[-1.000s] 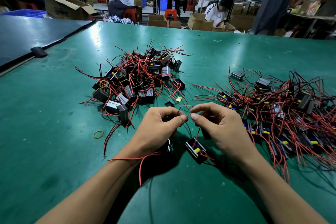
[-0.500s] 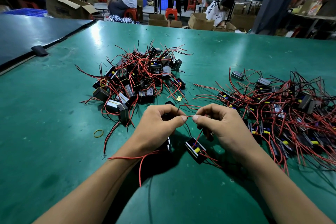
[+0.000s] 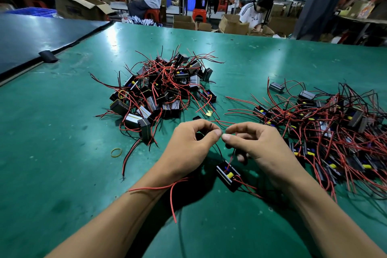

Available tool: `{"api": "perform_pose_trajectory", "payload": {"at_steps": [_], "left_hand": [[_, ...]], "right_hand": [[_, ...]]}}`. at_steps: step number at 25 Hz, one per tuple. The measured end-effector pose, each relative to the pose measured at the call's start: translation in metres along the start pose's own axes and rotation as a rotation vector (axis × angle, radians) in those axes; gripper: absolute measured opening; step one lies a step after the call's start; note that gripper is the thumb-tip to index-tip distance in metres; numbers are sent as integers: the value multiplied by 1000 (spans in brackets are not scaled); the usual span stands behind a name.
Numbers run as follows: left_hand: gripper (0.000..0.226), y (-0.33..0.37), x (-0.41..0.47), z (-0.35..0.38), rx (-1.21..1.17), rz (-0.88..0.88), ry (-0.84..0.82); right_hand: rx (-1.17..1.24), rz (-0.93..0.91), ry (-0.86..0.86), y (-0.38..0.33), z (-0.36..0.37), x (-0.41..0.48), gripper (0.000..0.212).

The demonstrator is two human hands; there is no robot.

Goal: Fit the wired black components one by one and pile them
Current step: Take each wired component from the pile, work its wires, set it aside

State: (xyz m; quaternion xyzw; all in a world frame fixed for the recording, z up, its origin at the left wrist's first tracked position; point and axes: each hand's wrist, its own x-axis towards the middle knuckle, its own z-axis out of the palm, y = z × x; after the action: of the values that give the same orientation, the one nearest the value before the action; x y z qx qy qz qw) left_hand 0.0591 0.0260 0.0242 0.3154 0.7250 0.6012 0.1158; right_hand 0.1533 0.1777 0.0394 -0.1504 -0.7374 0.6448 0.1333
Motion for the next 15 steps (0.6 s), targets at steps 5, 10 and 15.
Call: {"api": "perform_pose_trajectory", "payload": {"at_steps": [5, 10, 15], "left_hand": [[7, -3, 1, -4, -62, -48, 46], [6, -4, 0, -4, -101, -45, 34], [8, -3, 0, -2, -215, -53, 27]], "right_hand": [[154, 266, -159, 1, -3, 1, 31], [188, 212, -117, 4, -6, 1, 19], [149, 123, -41, 6, 5, -1, 35]]}}
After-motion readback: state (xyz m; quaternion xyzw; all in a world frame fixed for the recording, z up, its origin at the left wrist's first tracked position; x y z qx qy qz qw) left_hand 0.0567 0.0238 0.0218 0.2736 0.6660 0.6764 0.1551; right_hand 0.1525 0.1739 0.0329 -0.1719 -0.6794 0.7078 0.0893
